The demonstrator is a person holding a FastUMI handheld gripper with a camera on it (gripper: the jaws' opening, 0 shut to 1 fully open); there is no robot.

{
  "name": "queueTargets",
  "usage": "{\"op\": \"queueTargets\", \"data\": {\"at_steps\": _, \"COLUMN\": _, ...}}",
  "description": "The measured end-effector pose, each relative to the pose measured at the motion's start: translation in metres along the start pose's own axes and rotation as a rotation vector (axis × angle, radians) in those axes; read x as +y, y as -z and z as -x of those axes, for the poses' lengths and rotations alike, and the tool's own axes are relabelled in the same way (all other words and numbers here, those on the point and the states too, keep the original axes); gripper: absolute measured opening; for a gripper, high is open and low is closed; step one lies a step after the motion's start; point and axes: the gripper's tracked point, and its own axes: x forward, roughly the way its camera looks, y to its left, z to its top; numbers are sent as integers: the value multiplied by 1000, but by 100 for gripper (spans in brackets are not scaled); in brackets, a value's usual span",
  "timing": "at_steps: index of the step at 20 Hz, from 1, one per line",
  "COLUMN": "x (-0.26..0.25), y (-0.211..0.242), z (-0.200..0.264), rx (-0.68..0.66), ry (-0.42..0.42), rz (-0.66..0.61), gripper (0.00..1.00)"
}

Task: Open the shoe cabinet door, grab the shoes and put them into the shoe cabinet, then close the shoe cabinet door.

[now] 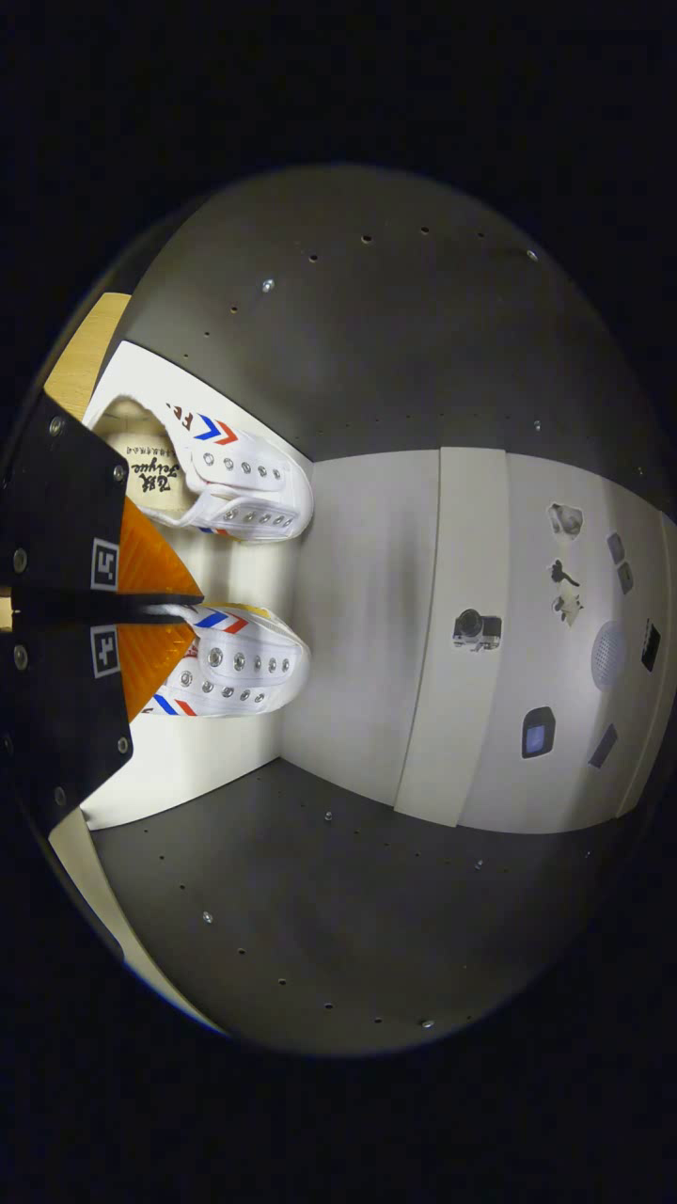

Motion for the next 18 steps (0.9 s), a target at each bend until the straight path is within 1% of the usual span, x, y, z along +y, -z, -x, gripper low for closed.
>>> {"op": "queueTargets", "data": {"at_steps": 3, "x": 0, "y": 7, "z": -9, "rx": 14, "ry": 7, "rz": 46, "gripper": 0}}
{"op": "queueTargets", "data": {"at_steps": 6, "x": 5, "y": 9, "z": -14, "rx": 13, "ry": -1, "rz": 54, "gripper": 0}}
{"op": "queueTargets", "data": {"at_steps": 9, "x": 10, "y": 13, "z": -20, "rx": 20, "ry": -21, "rz": -1, "gripper": 0}}
{"op": "queueTargets", "data": {"at_steps": 12, "x": 3, "y": 15, "z": -17, "rx": 23, "ry": -5, "rz": -48, "gripper": 11}}
{"op": "queueTargets", "data": {"at_steps": 13, "x": 0, "y": 16, "z": -12, "rx": 25, "ry": 9, "rz": -52, "gripper": 13}}
{"op": "queueTargets", "data": {"at_steps": 15, "x": -12, "y": 8, "z": 0, "rx": -12, "ry": 48, "rz": -37, "gripper": 28}}
{"op": "queueTargets", "data": {"at_steps": 16, "x": -16, "y": 4, "z": 11, "rx": -33, "ry": 69, "rz": -30, "gripper": 42}}
{"op": "queueTargets", "data": {"at_steps": 18, "x": -19, "y": -4, "z": 35, "rx": -67, "ry": 69, "rz": -32, "gripper": 71}}
